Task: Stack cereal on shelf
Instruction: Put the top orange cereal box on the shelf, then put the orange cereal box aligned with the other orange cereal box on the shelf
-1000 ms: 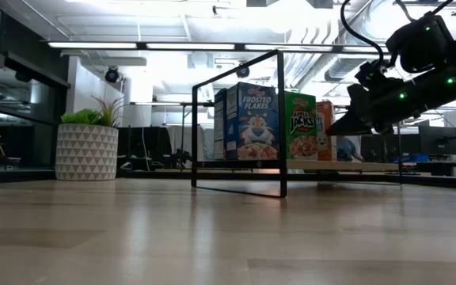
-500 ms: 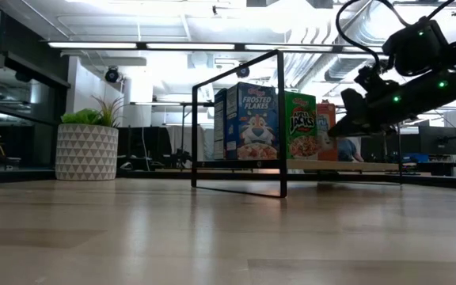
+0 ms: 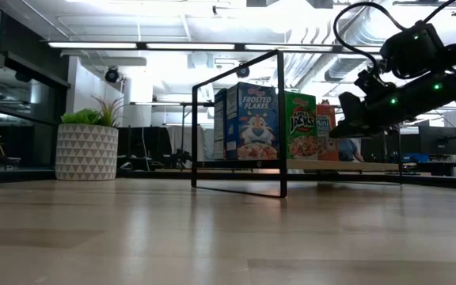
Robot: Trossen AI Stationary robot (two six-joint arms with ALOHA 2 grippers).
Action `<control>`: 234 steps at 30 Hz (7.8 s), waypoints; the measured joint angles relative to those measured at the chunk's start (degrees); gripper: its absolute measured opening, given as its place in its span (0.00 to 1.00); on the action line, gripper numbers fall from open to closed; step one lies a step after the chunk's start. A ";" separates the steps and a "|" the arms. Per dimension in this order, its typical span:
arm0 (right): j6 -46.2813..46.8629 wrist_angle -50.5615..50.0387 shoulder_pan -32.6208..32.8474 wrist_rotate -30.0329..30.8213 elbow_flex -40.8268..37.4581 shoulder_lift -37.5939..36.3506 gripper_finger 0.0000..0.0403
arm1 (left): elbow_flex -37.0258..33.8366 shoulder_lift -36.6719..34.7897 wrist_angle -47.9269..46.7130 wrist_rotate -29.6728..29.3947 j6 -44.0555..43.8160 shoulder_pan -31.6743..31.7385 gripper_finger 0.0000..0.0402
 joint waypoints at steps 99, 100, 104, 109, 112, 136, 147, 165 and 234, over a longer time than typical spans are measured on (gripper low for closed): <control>115.02 -124.94 76.04 -29.22 73.59 24.84 0.66 | -0.02 -0.02 -2.52 0.50 -6.49 -0.44 0.72; 114.59 -125.10 75.77 -30.04 73.59 25.23 0.66 | -0.02 -0.02 -2.52 0.51 -6.71 -0.44 0.72; 115.28 -125.38 75.61 -30.57 73.59 26.31 0.66 | -0.02 -0.02 -2.52 0.51 -7.01 -0.44 0.72; 115.63 -123.85 75.52 -31.18 73.59 28.03 0.66 | -0.02 -0.02 -2.60 2.78 -7.96 -0.44 0.72; 115.54 -124.31 75.39 -32.80 73.59 29.16 0.66 | -0.02 -0.02 -2.60 3.43 -8.00 -0.44 0.72; 115.17 -124.19 75.39 -34.90 73.59 36.46 0.63 | -0.02 -0.01 -2.94 3.50 -9.58 -0.44 0.72; 112.83 -124.25 74.91 -34.90 73.59 36.46 0.43 | -0.02 -0.01 -2.98 3.50 -9.97 -0.44 0.72; 77.53 -131.25 65.79 -10.26 91.61 31.67 0.34 | -0.02 -0.02 -3.08 3.50 -9.93 -0.44 0.72; -35.36 -102.63 6.81 -9.12 58.53 12.04 0.34 | -0.02 -0.02 -6.30 3.04 -12.85 1.11 0.72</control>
